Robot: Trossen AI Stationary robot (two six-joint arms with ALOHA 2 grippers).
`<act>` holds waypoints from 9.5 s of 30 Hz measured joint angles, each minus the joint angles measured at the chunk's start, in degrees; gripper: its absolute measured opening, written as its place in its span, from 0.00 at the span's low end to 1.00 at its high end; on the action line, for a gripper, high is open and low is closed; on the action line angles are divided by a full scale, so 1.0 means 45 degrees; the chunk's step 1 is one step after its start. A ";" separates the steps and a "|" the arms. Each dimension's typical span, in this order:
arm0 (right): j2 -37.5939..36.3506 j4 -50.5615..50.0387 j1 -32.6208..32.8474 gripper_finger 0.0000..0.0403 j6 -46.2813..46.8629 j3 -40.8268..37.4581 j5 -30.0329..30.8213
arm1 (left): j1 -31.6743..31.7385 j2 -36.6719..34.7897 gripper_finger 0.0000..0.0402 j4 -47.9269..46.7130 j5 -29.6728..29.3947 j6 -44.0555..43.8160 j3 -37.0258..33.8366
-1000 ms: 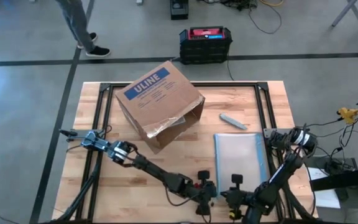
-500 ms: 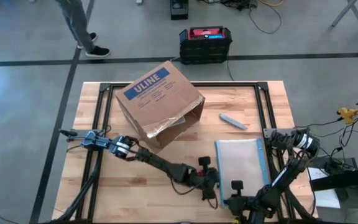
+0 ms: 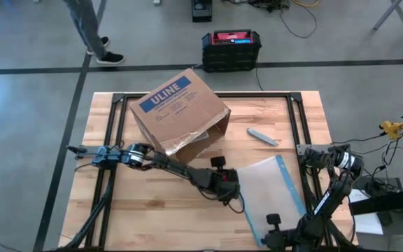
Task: Unpack boxes
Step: Open the white zip bag, then put the transparent zip pouch into the white zip bag
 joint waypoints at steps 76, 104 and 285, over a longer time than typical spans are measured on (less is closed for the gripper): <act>0.0992 0.2380 -0.5857 0.49 -0.5519 0.1336 0.3586 | -0.4784 -0.0835 0.03 -0.5696 -0.0399 -0.5899 -0.0147; 0.0871 0.1809 -0.6571 0.06 -0.6095 0.1593 0.1703 | -0.5348 -0.0957 0.03 -0.6171 -0.1389 -0.5966 0.0710; -0.2675 -0.9411 -0.7040 0.00 0.2370 0.0559 0.2820 | -0.2360 -0.4750 0.36 0.3074 -0.3657 -0.2940 -0.7012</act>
